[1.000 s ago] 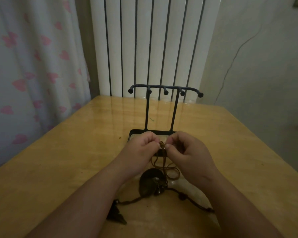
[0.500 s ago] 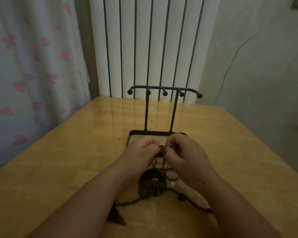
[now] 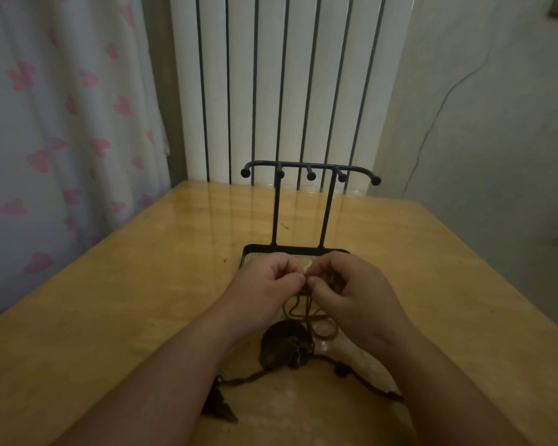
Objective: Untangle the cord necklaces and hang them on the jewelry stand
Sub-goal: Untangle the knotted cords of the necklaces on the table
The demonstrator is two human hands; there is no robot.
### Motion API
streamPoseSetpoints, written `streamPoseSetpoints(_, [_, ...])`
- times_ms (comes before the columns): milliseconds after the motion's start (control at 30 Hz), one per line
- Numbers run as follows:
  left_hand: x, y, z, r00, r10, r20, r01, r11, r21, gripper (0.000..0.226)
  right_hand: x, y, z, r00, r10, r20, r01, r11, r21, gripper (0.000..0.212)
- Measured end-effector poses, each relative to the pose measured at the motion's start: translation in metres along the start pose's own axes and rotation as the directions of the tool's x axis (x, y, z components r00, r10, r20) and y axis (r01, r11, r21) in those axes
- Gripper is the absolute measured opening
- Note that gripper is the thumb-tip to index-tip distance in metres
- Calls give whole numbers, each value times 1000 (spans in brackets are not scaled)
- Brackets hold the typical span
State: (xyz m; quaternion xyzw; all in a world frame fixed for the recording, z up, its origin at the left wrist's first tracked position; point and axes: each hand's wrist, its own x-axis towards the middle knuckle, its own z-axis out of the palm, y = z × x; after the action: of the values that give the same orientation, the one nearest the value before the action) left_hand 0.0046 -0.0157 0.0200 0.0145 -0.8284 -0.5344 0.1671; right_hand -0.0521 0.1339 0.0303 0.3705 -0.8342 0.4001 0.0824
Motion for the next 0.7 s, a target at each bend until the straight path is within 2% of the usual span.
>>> streamPoseSetpoints(267, [2,1,4,998,-42,-46,41,999,-18,20,0,-2,6,999,34,0,-34,998,47,14])
streamPoseSetpoints(367, [3,0,4,996,-86,-34,83,993,-87,21,0,-3,8,999,24,-22,-23,998,52,13])
streamPoseSetpoints(500, [3,-3,4,984,-169,48,176,955,-238,27,0,-3,9,1000,1,-22,0,999,32,12])
streamPoseSetpoints(700, [2,0,-2,993,-115,19,117,969,-217,17,0,-2,5,1000,-2,-7,2,1000,29,13])
